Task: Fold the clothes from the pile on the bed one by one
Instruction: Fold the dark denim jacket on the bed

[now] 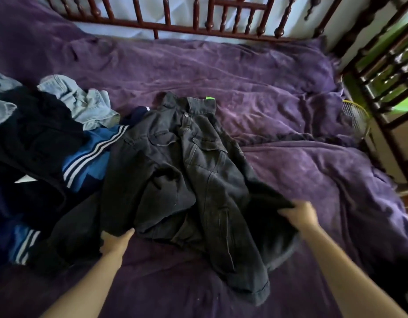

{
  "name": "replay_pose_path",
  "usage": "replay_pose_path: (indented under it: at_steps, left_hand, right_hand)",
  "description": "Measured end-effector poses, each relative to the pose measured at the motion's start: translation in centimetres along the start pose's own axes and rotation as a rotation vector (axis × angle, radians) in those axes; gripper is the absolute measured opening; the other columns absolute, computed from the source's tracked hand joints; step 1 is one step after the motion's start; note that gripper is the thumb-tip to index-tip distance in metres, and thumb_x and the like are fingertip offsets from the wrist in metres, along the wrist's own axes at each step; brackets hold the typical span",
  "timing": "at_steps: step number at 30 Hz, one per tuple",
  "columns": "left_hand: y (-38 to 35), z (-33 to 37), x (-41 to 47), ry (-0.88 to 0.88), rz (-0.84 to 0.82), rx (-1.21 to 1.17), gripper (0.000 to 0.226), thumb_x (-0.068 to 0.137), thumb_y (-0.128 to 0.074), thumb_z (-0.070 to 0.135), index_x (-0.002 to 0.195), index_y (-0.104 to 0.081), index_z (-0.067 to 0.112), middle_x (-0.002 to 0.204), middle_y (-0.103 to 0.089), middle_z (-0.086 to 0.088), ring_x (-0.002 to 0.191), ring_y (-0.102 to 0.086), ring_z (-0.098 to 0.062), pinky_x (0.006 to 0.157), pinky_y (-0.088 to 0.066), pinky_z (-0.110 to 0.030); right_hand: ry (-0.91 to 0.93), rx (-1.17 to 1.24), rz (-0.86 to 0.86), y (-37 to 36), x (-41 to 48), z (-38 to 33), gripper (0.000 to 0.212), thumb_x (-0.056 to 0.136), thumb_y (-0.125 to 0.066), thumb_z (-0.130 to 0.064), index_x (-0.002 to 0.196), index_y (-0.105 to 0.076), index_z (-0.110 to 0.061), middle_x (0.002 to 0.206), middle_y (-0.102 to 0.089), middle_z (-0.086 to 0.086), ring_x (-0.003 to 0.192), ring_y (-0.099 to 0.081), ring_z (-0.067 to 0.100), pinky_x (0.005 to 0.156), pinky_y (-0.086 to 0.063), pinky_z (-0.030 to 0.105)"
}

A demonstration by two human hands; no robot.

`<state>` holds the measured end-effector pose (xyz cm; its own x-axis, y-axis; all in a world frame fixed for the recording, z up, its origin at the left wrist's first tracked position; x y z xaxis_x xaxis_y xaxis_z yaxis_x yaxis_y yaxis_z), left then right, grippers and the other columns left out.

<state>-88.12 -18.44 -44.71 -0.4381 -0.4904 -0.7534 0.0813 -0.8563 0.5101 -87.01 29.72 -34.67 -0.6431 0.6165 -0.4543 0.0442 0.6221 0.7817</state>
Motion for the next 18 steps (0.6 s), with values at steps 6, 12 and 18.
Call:
replay_pose_path:
  at_steps: [6, 12, 18]
  left_hand:
    - [3.1, 1.9, 0.7, -0.166, 0.158, 0.486, 0.102, 0.08, -0.072, 0.034, 0.15, 0.002, 0.03, 0.157, 0.006, -0.013, 0.139, -0.011, -0.041, 0.107, -0.019, -0.059]
    - [5.8, -0.9, 3.1, -0.011, 0.021, 0.733, 0.105, 0.079, -0.071, 0.042, 0.15, 0.005, 0.028, 0.155, -0.006, -0.018, 0.138, -0.015, -0.039, 0.111, -0.019, -0.056]
    - [7.8, -2.7, 3.9, -0.132, 0.135, 0.941, 0.075, 0.094, -0.047, 0.034, 0.149, 0.002, 0.026, 0.14, -0.042, -0.012, 0.123, -0.043, -0.032, 0.104, -0.027, -0.049]
  right_hand:
    - [0.045, 0.095, 0.7, 18.1, 4.4, -4.4, 0.048, 0.077, -0.054, -0.023, 0.124, -0.051, -0.014, 0.125, -0.053, 0.024, 0.111, -0.054, 0.043, 0.096, -0.043, 0.053]
    - [0.085, -0.082, 0.188, 2.2, 1.7, -2.2, 0.056, 0.085, -0.061, -0.014, 0.138, -0.041, -0.011, 0.132, -0.04, 0.03, 0.121, -0.042, 0.046, 0.099, -0.038, 0.051]
    - [-0.278, 0.096, -0.292, -12.3, -5.4, 5.8, 0.074, 0.088, -0.064, -0.024, 0.148, -0.022, -0.013, 0.142, -0.038, 0.02, 0.126, -0.043, 0.038, 0.101, -0.042, 0.046]
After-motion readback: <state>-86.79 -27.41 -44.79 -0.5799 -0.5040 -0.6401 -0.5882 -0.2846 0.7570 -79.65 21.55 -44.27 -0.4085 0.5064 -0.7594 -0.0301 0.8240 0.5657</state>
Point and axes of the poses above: each hand's wrist, its own x-axis towards the middle knuckle, its own y-axis out of the back of the hand, z = x × y, the point moved 5 cm from there along x, towards the middle knuckle
